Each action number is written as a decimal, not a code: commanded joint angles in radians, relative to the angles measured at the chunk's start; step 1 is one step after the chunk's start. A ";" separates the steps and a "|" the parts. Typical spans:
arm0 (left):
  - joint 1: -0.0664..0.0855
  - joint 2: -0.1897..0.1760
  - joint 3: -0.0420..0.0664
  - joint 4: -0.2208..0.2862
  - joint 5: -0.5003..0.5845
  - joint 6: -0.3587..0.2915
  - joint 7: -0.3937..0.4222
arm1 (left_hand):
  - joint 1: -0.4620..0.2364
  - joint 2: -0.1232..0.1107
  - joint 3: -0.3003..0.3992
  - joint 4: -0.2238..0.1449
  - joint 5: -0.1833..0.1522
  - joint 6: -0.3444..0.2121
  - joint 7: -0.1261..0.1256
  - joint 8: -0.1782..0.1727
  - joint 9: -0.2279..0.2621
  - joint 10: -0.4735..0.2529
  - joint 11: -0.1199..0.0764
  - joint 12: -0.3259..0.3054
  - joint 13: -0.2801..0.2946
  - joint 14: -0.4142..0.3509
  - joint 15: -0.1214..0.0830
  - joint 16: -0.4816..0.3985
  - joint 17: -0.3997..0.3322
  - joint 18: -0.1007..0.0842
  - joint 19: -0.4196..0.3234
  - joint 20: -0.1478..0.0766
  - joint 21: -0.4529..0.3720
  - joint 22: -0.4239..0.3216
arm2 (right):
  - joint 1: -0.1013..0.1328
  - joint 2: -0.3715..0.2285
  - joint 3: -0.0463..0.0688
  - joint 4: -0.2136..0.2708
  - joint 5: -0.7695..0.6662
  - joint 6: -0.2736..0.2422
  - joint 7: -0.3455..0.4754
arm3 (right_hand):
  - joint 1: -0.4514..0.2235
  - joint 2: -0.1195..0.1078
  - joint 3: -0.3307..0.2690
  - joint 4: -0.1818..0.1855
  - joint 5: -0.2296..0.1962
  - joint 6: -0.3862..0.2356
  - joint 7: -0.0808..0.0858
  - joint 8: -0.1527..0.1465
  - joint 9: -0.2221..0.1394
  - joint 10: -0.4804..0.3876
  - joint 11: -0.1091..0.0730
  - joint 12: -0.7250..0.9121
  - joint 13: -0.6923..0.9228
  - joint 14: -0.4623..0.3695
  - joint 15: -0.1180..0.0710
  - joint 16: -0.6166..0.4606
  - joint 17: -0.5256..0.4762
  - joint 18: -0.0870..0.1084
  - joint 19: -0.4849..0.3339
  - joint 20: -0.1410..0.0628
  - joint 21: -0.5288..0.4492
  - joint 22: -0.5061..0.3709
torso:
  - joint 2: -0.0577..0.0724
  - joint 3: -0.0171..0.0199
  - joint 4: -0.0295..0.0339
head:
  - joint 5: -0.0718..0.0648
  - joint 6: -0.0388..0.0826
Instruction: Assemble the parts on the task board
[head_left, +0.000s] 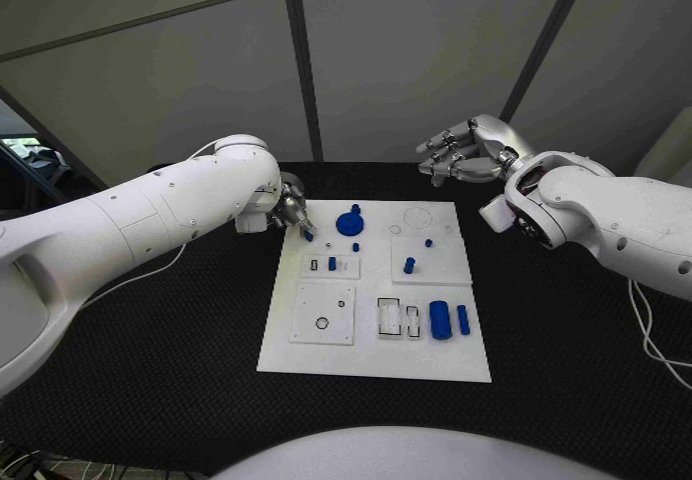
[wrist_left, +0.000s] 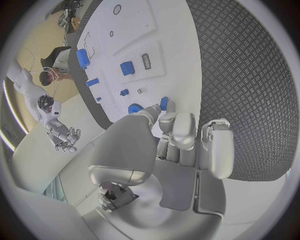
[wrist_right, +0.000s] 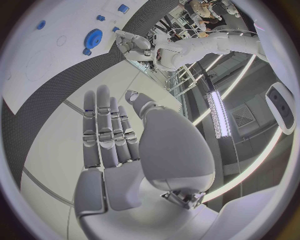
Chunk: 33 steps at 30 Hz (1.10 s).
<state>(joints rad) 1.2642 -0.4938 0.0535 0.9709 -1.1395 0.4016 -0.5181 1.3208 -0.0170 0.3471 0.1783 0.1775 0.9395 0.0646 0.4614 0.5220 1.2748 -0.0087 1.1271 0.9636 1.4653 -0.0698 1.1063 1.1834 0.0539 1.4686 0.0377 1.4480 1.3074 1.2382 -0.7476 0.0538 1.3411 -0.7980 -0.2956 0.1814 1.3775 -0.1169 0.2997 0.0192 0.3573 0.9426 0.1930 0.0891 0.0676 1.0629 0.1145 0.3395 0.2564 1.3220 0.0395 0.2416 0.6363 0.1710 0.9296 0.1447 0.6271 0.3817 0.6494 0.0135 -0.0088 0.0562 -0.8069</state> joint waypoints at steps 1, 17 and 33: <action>0.001 -0.002 0.000 0.001 0.014 0.016 0.025 | 0.020 0.010 0.034 -0.013 0.006 0.006 -0.003 0.007 0.009 0.005 -0.005 -0.007 -0.002 0.017 -0.004 -0.003 -0.001 -0.018 0.040 -0.006 0.000 0.125 | 0.002 0.001 0.001 0.000 0.003 0.005 0.009 | -0.005 0.007 0.000 -0.004 0.003 -0.004 0.005 0.003 0.001 0.005 0.001 -0.004 -0.001 0.005 0.000 -0.004 0.002 0.011 0.005 0.005 -0.004 -0.001 | 0.000 0.0000 0.0001 | 0.000 0.000; 0.001 -0.098 0.001 0.134 0.079 -0.087 0.011 | -0.031 -0.035 0.201 -0.071 -0.008 -0.004 -0.007 0.047 0.067 0.022 -0.008 -0.018 -0.009 0.018 -0.006 -0.002 0.000 -0.017 0.040 -0.008 -0.004 0.126 | 0.002 0.001 0.001 -0.006 0.004 0.006 0.012 | -0.005 0.007 0.000 -0.004 0.003 -0.004 0.005 0.003 0.001 0.005 0.001 -0.004 -0.002 0.005 0.000 -0.005 0.002 0.011 0.006 0.005 -0.004 -0.001 | -0.001 0.0000 0.0020 | 0.006 0.001; -0.029 -0.227 0.000 0.381 0.082 -0.230 -0.030 | -0.062 -0.060 0.274 -0.096 -0.009 -0.006 -0.010 0.067 0.096 0.034 -0.012 -0.016 -0.004 0.018 -0.010 -0.001 0.001 -0.018 0.044 -0.011 -0.001 0.132 | 0.002 0.001 0.001 -0.015 0.004 0.008 0.013 | -0.005 0.007 0.000 -0.004 0.003 -0.004 0.005 0.003 0.001 0.005 0.001 -0.004 -0.002 0.005 0.000 -0.005 0.002 0.011 0.006 0.005 -0.004 -0.001 | -0.002 -0.0002 0.0028 | 0.011 -0.002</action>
<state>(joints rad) 1.2375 -0.7185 0.0530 1.3395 -1.0512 0.2338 -0.5288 1.2656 -0.0768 0.5163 0.1820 0.1683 0.9361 0.0606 0.5251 0.6067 1.3018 -0.0212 1.1141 0.9590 1.4667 -0.0710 1.1067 1.1835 0.0540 1.4647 0.0340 1.4479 1.3074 1.2382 -0.7475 0.0538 1.3268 -0.7979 -0.2937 0.1835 1.3776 -0.1169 0.2997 0.0192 0.3573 0.9426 0.1930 0.0891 0.0676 1.0629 0.1145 0.3396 0.2553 1.3220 0.0395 0.2416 0.6369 0.1710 0.9296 0.1447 0.6271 0.3820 0.6475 0.0134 -0.0065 0.0676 -0.8082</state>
